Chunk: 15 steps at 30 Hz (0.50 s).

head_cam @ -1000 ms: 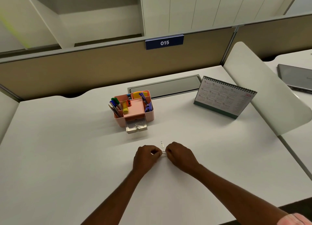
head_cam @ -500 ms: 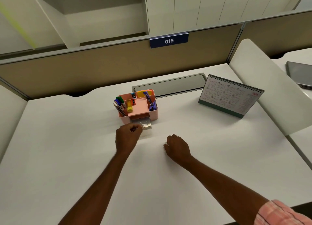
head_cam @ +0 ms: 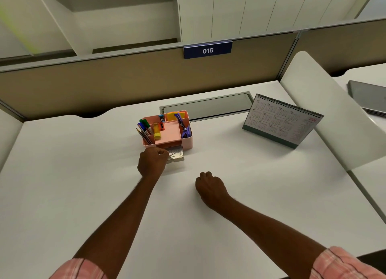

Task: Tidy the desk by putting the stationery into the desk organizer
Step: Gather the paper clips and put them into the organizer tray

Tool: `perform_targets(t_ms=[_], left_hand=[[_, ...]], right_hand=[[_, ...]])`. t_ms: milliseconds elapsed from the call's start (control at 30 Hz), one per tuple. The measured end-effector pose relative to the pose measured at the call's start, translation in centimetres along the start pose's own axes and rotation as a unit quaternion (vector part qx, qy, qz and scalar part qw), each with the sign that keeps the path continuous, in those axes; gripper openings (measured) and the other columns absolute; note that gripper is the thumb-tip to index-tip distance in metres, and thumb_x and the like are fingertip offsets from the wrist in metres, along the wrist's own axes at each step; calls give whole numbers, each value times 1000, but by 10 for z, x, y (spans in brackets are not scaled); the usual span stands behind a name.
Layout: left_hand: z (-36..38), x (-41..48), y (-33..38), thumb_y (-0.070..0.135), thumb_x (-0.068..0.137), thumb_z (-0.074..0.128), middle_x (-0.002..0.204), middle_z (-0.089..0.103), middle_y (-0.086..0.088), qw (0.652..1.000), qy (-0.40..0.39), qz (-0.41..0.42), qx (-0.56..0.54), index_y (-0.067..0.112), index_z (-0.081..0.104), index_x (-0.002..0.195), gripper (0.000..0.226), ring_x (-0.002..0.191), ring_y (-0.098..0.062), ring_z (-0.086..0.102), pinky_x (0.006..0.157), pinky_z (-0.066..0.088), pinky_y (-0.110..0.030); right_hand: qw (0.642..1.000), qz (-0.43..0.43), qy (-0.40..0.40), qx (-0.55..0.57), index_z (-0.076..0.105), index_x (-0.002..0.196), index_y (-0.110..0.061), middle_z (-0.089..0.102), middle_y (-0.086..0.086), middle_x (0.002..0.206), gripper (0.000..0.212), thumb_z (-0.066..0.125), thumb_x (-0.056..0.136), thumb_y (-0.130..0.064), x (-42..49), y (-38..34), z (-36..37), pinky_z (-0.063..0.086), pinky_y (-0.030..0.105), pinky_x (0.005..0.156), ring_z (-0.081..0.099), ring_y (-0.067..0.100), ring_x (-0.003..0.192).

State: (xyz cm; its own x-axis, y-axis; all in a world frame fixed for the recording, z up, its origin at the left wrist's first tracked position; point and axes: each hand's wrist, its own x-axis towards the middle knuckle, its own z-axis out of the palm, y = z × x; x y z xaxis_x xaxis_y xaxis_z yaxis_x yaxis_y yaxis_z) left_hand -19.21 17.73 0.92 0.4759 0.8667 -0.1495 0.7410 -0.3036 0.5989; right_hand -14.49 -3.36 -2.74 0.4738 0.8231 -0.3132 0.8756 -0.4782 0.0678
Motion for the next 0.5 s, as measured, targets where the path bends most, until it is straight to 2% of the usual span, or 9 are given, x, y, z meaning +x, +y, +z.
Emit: perform_targets(t_ms=[67, 100, 300, 400, 500], left_hand=[[3, 2, -1, 30, 92, 71, 95, 79, -1, 1000, 2, -10, 17, 19, 83, 102, 20, 85, -21, 70, 66, 52, -29], [4, 3, -1, 30, 92, 71, 94, 79, -2, 1000, 2, -15, 24, 18, 82, 101, 20, 82, -20, 68, 65, 51, -28], [10, 8, -2, 30, 93, 72, 92, 77, -4, 998, 0, -21, 55, 14, 80, 101, 20, 77, -19, 62, 63, 49, -29], [11, 8, -1, 30, 92, 73, 92, 77, -5, 997, 6, -24, 69, 15, 80, 99, 19, 81, -24, 68, 65, 51, -30], [12, 8, 1, 29, 92, 74, 90, 76, -5, 996, 14, -24, 81, 14, 79, 98, 17, 83, -26, 71, 63, 51, -30]], right_hand=[[999, -7, 15, -40, 55, 54, -22, 52, -4, 59, 32, 76, 41, -1, -3, 3, -5, 18, 22, 42, 53, 13, 52], [998, -15, 34, -47, 53, 50, -23, 49, -5, 55, 33, 72, 37, 0, -2, 5, -3, 16, 21, 42, 49, 12, 48], [990, -35, 73, -112, 51, 51, -23, 46, -6, 54, 28, 54, 43, 3, -3, 12, 1, 17, 21, 40, 44, 11, 45], [987, -49, 90, -127, 53, 54, -23, 48, -5, 56, 27, 54, 47, 3, -5, 16, 4, 21, 22, 39, 46, 12, 47], [984, -55, 103, -132, 56, 58, -23, 51, -5, 60, 25, 66, 49, -1, -4, 17, 8, 26, 24, 39, 49, 13, 50]])
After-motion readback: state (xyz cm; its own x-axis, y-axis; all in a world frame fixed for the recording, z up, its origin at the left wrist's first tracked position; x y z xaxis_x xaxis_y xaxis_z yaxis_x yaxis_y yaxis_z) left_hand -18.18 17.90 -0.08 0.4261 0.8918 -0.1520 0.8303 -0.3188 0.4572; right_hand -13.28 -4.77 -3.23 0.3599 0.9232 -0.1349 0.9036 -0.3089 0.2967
